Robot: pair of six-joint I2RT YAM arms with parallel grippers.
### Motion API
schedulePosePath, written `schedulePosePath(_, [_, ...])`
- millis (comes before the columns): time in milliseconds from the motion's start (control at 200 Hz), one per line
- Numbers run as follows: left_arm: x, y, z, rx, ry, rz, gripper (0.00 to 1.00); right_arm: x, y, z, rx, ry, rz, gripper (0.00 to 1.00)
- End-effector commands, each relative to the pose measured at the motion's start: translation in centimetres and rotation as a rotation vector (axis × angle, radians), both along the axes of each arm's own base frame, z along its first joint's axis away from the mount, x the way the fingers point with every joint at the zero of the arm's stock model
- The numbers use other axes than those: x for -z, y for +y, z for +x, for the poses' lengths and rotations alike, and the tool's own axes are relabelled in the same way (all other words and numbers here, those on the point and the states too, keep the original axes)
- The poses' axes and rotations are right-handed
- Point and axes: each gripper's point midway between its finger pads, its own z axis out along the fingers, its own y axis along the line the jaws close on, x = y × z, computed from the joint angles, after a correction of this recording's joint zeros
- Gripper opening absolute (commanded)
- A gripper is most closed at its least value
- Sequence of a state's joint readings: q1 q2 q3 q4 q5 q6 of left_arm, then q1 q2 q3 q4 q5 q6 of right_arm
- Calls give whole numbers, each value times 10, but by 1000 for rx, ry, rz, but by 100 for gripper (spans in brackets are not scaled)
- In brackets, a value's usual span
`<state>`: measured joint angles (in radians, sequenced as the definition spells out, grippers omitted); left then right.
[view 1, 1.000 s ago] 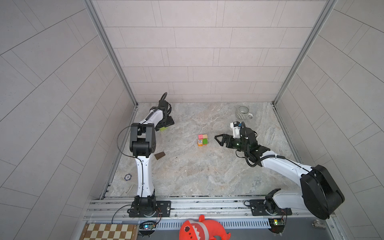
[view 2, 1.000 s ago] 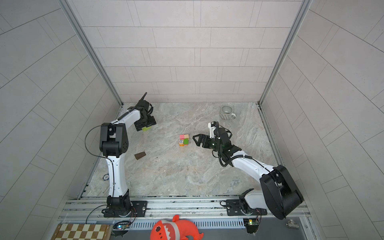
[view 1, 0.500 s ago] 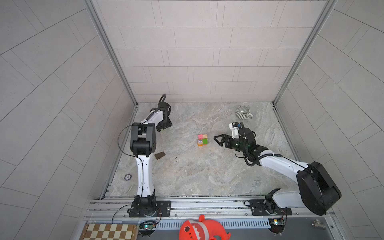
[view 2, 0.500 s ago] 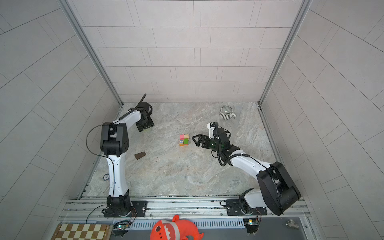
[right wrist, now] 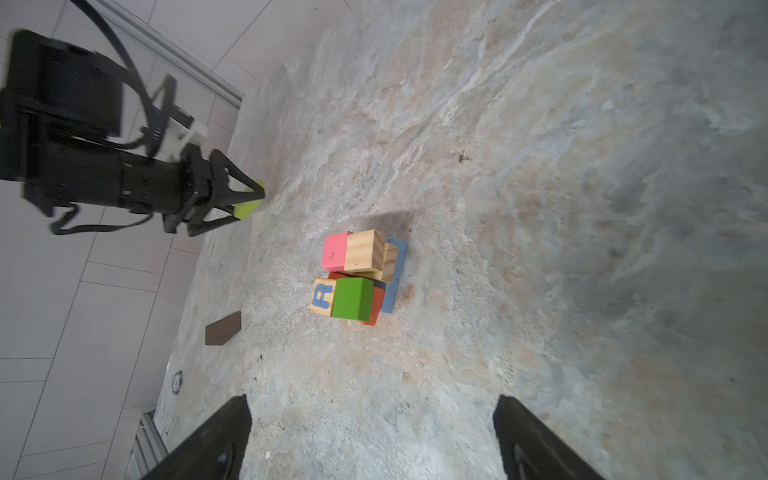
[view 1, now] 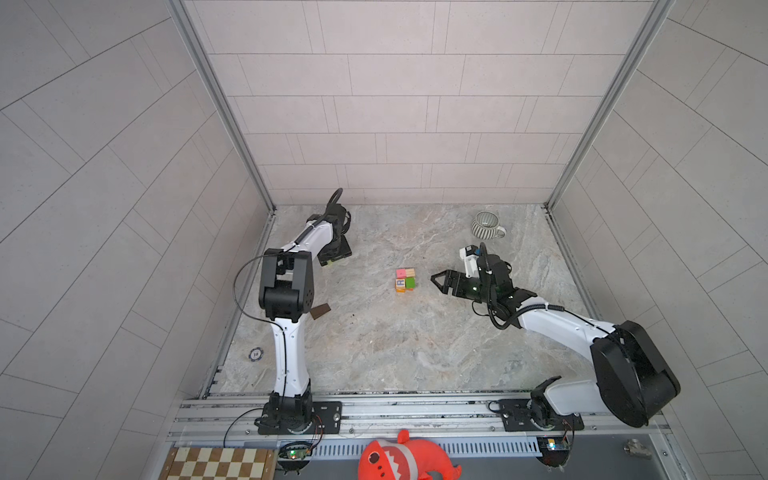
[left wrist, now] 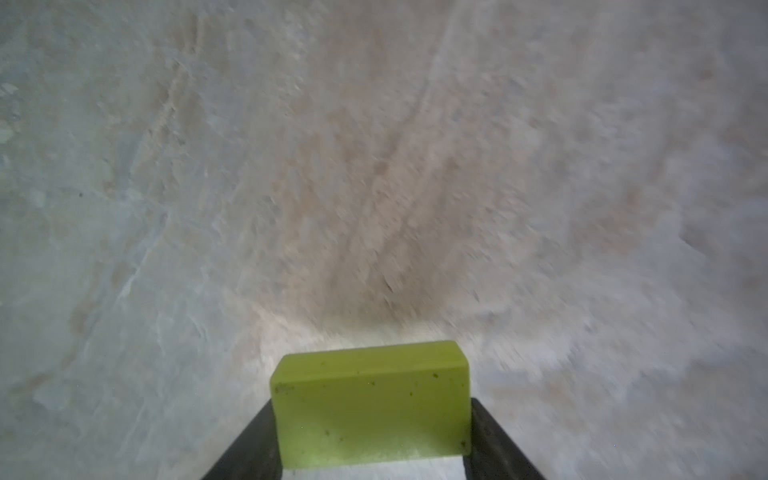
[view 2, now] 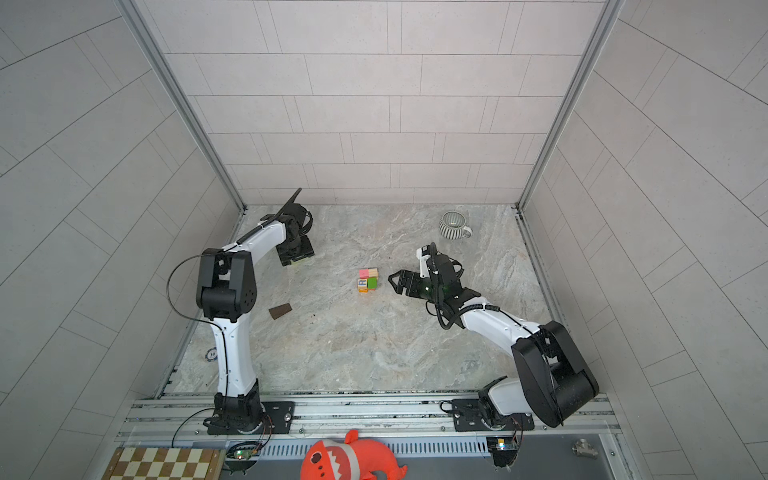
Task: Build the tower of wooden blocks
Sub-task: 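Close left gripper on the lime-green block and lift it, then carry the lime-green block over the pile and lower it on top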
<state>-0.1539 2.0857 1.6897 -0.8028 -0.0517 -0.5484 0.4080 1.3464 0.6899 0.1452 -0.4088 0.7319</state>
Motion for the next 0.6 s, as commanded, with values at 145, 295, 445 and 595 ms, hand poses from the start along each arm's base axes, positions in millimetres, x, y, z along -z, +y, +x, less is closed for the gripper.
schedulePosePath(145, [-59,-68,-44,191,-62,3,40,0,-45,-32,18,11,-118,94])
schedulePosePath(295, [-66,-105,-66,245,-89,40,40,14,-61,-54,53,77,-128,94])
schedulePosePath(445, [-75,-141,-80,290,-131,48,40,17,-75,-65,102,73,-152,94])
schedulePosePath(595, [-72,-173,-91,338,-132,77,39,22,-81,-73,124,90,-158,94])
